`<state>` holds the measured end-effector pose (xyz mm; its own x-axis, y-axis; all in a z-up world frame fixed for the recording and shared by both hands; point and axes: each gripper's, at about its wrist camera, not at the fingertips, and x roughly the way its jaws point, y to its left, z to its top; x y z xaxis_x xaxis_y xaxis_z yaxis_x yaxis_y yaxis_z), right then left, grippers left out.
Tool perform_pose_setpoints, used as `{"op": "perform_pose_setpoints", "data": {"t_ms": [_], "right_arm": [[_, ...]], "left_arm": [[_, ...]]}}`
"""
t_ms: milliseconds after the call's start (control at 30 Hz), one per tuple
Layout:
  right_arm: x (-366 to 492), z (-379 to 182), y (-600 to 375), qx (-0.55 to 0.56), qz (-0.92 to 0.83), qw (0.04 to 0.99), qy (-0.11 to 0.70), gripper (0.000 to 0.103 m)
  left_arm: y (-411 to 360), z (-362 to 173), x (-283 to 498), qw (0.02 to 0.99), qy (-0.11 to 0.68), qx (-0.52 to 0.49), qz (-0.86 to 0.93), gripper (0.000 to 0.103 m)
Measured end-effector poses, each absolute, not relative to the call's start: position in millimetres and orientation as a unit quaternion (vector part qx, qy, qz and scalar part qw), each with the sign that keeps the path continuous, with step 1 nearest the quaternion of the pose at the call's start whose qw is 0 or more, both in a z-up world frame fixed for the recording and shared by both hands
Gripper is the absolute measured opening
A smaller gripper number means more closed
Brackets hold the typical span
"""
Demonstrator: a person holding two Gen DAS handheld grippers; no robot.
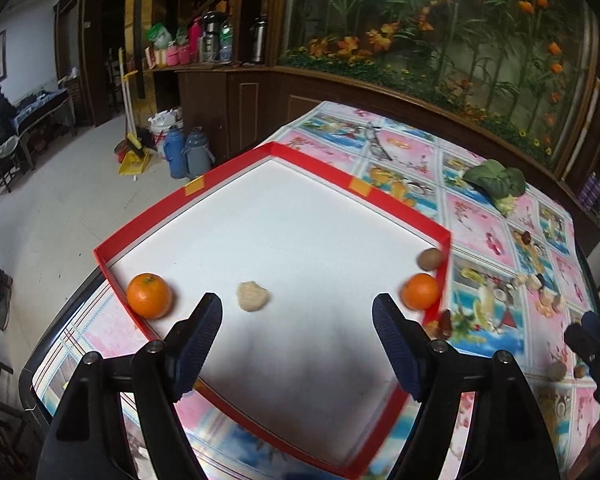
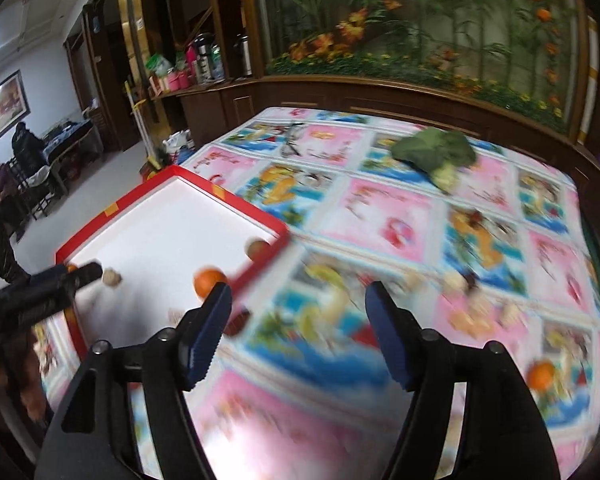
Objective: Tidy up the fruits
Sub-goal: 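Open both tools to release the kiwi and lump into the box, then grasp a beige cylindrical chunk with the left tool while the right tool grasps a kiwi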
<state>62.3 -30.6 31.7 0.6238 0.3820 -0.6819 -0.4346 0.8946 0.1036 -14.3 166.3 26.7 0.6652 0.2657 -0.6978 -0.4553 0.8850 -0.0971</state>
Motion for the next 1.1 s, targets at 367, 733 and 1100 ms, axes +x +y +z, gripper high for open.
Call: {"op": "perform_pose_setpoints", "data": {"t_ms": [367, 733, 1100], "right_arm": [[15, 10, -146, 0.03, 0.128, 0.911, 0.391, 0.081], [-2, -6, -214, 0.062, 0.065, 0.908, 0.408, 0.102], [35, -27, -223, 0.048, 0.051, 0.9, 0.429, 0.077]], "left_arm": [[104, 34, -16, 0.917, 0.359, -0.079, 0.157, 0.078], [37, 2, -14, 0.912, 0.4, -0.032, 0.088, 0.079], [-16, -13, -2, 0.907, 0.42, 0.003, 0.035, 0.079]]}}
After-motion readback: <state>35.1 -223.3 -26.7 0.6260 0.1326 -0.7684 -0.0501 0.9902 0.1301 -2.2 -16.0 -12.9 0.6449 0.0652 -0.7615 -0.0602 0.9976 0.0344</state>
